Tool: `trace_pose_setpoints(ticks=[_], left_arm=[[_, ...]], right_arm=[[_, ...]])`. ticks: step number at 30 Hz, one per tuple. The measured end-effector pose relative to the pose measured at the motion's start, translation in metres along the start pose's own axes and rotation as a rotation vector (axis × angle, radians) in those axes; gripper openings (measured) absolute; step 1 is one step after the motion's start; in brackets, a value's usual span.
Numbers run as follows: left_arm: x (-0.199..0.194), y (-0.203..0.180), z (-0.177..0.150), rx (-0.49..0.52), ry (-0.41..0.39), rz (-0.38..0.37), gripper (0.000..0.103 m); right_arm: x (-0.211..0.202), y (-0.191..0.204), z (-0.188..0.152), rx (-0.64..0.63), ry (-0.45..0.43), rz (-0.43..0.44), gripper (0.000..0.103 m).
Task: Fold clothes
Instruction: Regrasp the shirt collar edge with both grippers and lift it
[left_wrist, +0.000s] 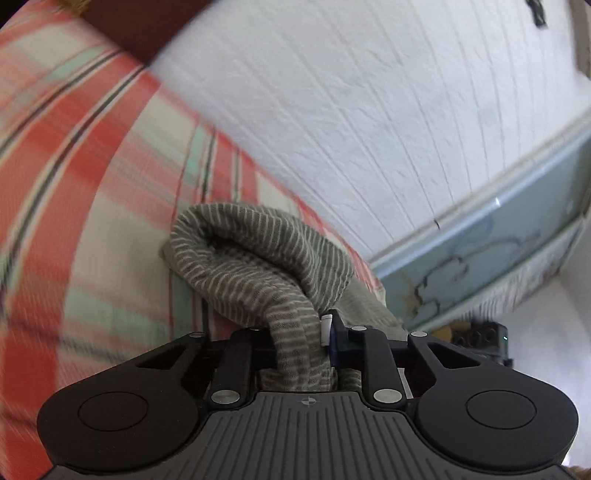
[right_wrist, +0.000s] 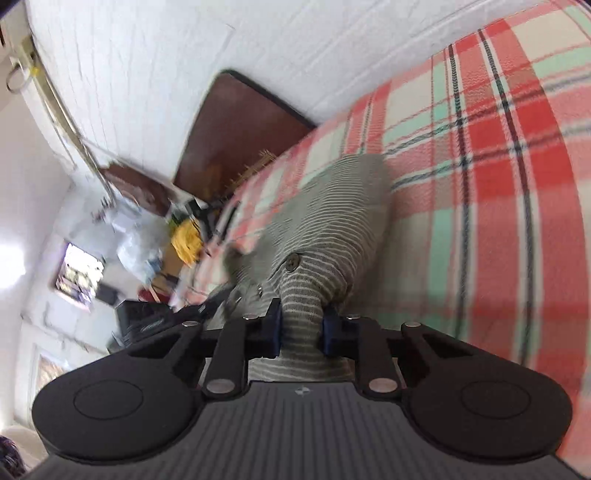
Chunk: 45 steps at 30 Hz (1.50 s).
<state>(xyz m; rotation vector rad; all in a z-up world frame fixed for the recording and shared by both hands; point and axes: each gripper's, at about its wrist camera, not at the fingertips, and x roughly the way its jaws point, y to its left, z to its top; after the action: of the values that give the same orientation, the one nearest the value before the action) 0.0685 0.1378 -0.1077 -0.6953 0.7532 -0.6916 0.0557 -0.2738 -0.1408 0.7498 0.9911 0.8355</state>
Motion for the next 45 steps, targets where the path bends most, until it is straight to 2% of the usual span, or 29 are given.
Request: trace_pose_setpoints(ticks=[2, 4, 5, 6, 8, 9, 12, 14, 16, 17, 19, 24, 27, 30, 33, 38, 45], left_arm=[[-0.001, -0.005, 0.024, 0.083, 0.082, -0.031, 0.02], [0.005, -0.007, 0.038, 0.141, 0.171, -0.023, 0.026], [0.007, -0.004, 0.04, 0.15, 0.207, 0.009, 0.043], [0.006, 0.004, 0.037, 0.139, 0.227, 0.071, 0.053], [0.002, 0.02, 0.03, 0.108, 0.258, 0.185, 0.053], [-0.009, 0.027, 0.026, 0.07, 0.235, 0.208, 0.053], [-0.064, 0.039, 0.01, -0.069, 0.068, 0.216, 0.056], [-0.108, 0.031, -0.005, -0.175, -0.076, 0.21, 0.072], [-0.14, 0.009, -0.029, -0.19, -0.163, 0.233, 0.08], [-0.149, -0.004, -0.045, -0.162, -0.182, 0.276, 0.082], [-0.156, -0.024, -0.077, -0.143, -0.202, 0.354, 0.086], [-0.152, -0.031, -0.143, -0.318, -0.249, 0.377, 0.087], [-0.137, -0.037, -0.162, -0.353, -0.309, 0.423, 0.089], [-0.12, -0.044, -0.161, -0.313, -0.273, 0.455, 0.09], [-0.108, -0.046, -0.159, -0.306, -0.252, 0.425, 0.091], [-0.089, -0.036, -0.156, -0.387, -0.286, 0.388, 0.091], [-0.073, -0.032, -0.151, -0.39, -0.338, 0.395, 0.093]], right_arm=[[-0.004, 0.013, -0.032, 0.091, -0.061, 0.015, 0.023], [0.007, 0.023, -0.066, 0.137, -0.09, 0.008, 0.038], [0.016, 0.027, -0.082, 0.139, -0.08, -0.002, 0.054], [0.024, 0.029, -0.093, 0.126, -0.047, -0.022, 0.064], [0.039, 0.03, -0.11, 0.083, 0.046, -0.079, 0.064], [0.041, 0.029, -0.112, 0.062, 0.075, -0.098, 0.064], [0.019, 0.032, -0.09, -0.014, 0.062, -0.082, 0.066], [0.001, 0.038, -0.068, -0.092, 0.023, -0.081, 0.072], [-0.011, 0.044, -0.047, -0.17, -0.013, -0.096, 0.076], [-0.013, 0.045, -0.038, -0.202, -0.024, -0.099, 0.076], [-0.014, 0.043, -0.022, -0.252, -0.036, -0.093, 0.076], [0.003, 0.034, 0.01, -0.381, 0.014, -0.105, 0.08], [0.013, 0.027, 0.03, -0.388, 0.066, -0.132, 0.081], [0.025, 0.022, 0.043, -0.447, 0.128, -0.171, 0.081], [0.041, 0.017, 0.055, -0.494, 0.189, -0.17, 0.082], [0.068, 0.007, 0.083, -0.504, 0.255, -0.118, 0.088], [0.124, -0.019, 0.116, -0.463, 0.423, -0.086, 0.088]])
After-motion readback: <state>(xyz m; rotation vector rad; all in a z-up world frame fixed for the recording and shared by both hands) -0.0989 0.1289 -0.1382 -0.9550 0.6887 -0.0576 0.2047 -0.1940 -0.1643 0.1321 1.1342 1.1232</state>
